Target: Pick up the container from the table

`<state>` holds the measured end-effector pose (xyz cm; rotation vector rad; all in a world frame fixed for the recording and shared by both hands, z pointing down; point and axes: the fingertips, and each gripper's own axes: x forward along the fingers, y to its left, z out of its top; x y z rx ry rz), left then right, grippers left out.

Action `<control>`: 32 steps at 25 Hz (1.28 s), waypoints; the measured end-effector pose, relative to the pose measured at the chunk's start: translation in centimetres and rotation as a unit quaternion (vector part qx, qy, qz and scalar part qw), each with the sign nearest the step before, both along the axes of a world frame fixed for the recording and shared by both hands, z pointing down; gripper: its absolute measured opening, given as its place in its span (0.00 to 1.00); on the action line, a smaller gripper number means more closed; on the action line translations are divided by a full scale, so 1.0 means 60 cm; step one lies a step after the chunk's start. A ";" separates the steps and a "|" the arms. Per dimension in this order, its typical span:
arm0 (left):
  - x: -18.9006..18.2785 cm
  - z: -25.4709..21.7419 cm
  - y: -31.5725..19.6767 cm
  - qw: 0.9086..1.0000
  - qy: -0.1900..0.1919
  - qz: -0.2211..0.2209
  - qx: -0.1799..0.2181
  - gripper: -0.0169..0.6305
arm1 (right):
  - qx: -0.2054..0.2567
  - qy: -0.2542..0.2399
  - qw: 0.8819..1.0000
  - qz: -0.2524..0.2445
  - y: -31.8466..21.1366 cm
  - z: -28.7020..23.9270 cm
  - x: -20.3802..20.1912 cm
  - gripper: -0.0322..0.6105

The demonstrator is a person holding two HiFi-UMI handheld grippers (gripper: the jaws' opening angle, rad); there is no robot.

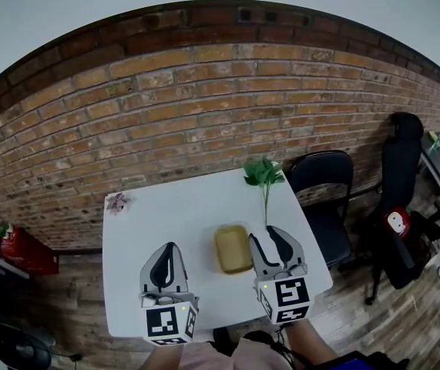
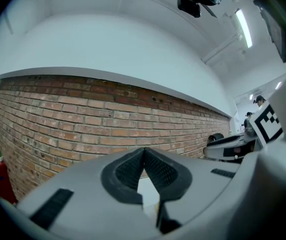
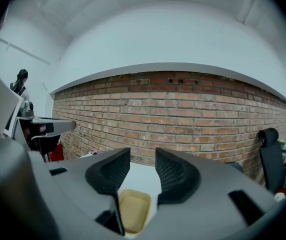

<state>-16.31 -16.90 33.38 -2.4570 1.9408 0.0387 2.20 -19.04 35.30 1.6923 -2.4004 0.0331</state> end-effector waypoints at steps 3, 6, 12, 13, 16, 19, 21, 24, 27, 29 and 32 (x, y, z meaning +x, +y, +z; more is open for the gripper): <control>0.003 -0.005 -0.017 1.000 0.000 0.009 0.003 0.04 | 0.000 0.004 1.000 0.008 -0.013 -0.004 0.004 0.30; 0.004 0.004 -0.030 1.000 0.002 0.009 -0.005 0.04 | -0.008 0.008 1.000 0.007 -0.024 0.003 0.005 0.30; 0.022 0.028 -0.056 1.000 0.004 0.007 -0.028 0.04 | -0.034 0.010 0.999 -0.002 -0.052 0.033 0.014 0.30; 0.025 0.032 -0.060 0.999 0.002 0.006 -0.031 0.04 | -0.040 0.010 0.999 -0.004 -0.059 0.041 0.015 0.30; 0.029 0.049 -0.071 0.999 -0.003 0.003 -0.047 0.04 | -0.060 0.008 0.998 -0.009 -0.075 0.068 0.016 0.30; 0.026 0.071 -0.083 0.998 -0.006 -0.004 -0.062 0.04 | -0.083 0.007 0.996 -0.014 -0.090 0.103 0.013 0.30; 0.023 0.085 -0.088 0.997 -0.007 -0.008 -0.072 0.04 | -0.100 0.007 0.995 -0.014 -0.095 0.130 0.013 0.30; 0.019 0.110 -0.091 0.996 -0.011 -0.016 -0.092 0.04 | -0.130 0.004 0.991 -0.013 -0.098 0.171 0.016 0.30; 0.016 0.135 -0.097 0.994 -0.014 -0.021 -0.110 0.04 | -0.157 0.002 0.988 -0.013 -0.102 0.213 0.016 0.30; 0.016 0.151 -0.102 0.992 -0.016 -0.020 -0.120 0.04 | -0.172 0.001 0.985 -0.012 -0.103 0.240 0.017 0.30; 0.014 0.174 -0.106 0.991 -0.019 -0.022 -0.134 0.04 | -0.197 0.002 0.980 -0.008 -0.098 0.281 0.022 0.30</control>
